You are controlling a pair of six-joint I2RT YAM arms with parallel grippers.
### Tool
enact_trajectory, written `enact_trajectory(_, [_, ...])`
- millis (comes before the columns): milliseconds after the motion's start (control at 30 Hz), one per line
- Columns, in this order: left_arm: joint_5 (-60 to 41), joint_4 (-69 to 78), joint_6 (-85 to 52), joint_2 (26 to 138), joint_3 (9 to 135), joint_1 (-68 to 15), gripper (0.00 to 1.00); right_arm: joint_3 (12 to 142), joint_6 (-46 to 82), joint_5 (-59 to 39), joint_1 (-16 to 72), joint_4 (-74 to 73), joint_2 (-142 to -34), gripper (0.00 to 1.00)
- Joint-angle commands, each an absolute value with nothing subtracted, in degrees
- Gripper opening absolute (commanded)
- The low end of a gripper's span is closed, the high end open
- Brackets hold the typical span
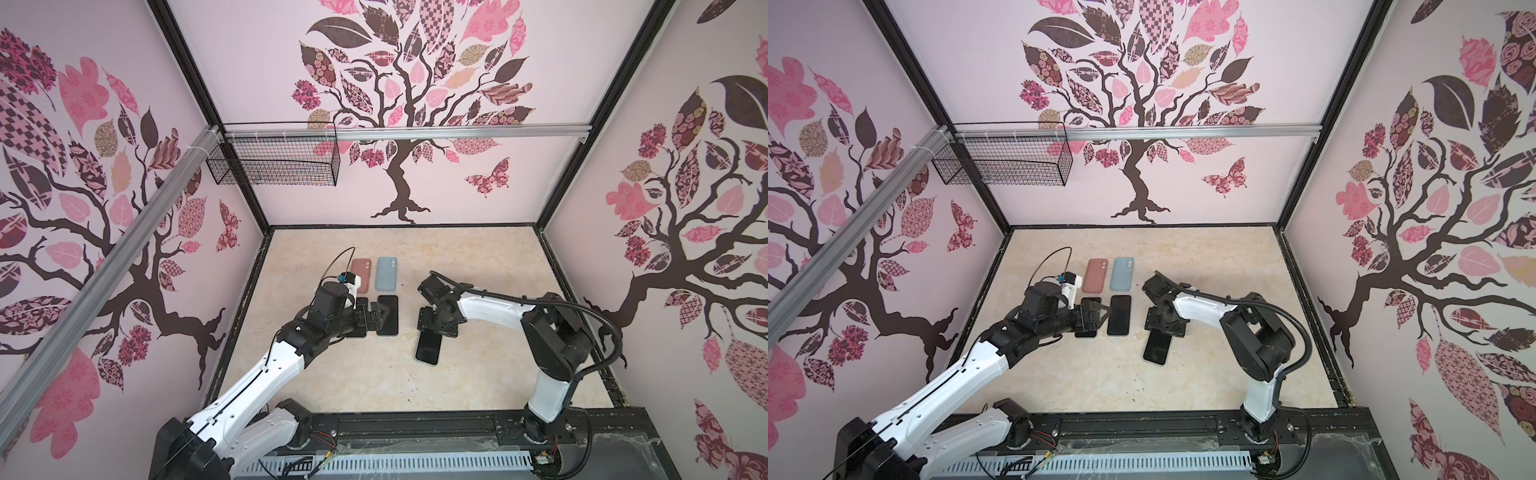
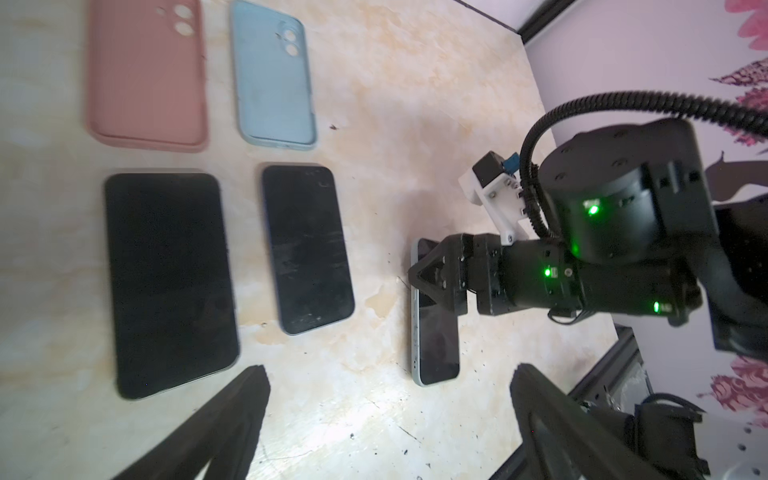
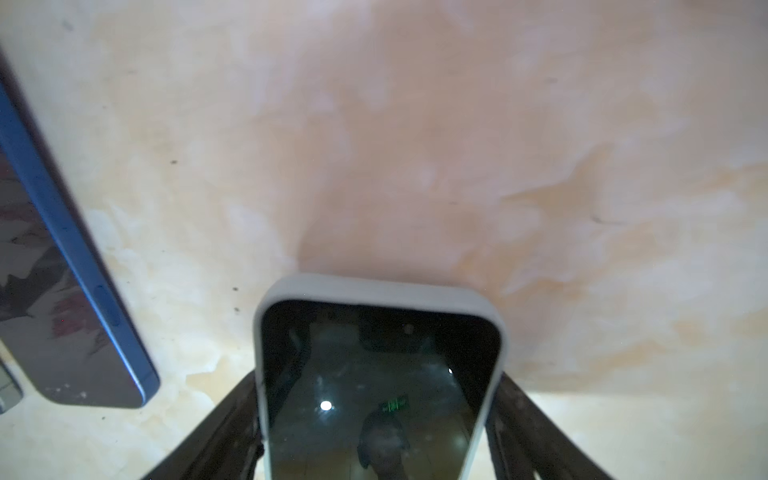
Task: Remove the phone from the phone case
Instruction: 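Grasp the phone's case edge with the left gripper while the right holds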
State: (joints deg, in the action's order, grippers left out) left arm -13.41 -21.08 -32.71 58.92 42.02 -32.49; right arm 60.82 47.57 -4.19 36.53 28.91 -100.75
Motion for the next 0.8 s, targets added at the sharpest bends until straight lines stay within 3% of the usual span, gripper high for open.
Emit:
enact_trajectory(0, [-15.91, -14.53, -35.8, 61.01, 39.4, -35.99, 0.9, 55.57, 47.46, -13.31, 33.01, 19.94, -94.35, 0.58])
enact_trajectory(167, [-16.09, -7.55, -39.19, 67.0, 38.16, -43.13, 0.79, 47.03, 48.52, -19.87, 27.84, 12.54, -88.81, 0.58])
enact_trajectory(300, [-15.89, -1.18, -41.89, 73.86, 37.77, -47.84, 0.77, 42.82, 49.63, -23.67, 25.19, 8.89, -86.73, 0.58])
enact_trajectory(667, [-17.64, 7.19, -43.75, 88.46, 39.91, -51.08, 0.73, 39.19, 52.34, -26.75, 23.57, 5.3, -85.68, 0.58])
enact_trajectory(767, [-19.28, 8.87, -43.12, 91.16, 40.83, -51.79, 0.68, 38.46, 53.85, -28.15, 23.51, 3.94, -85.84, 0.58])
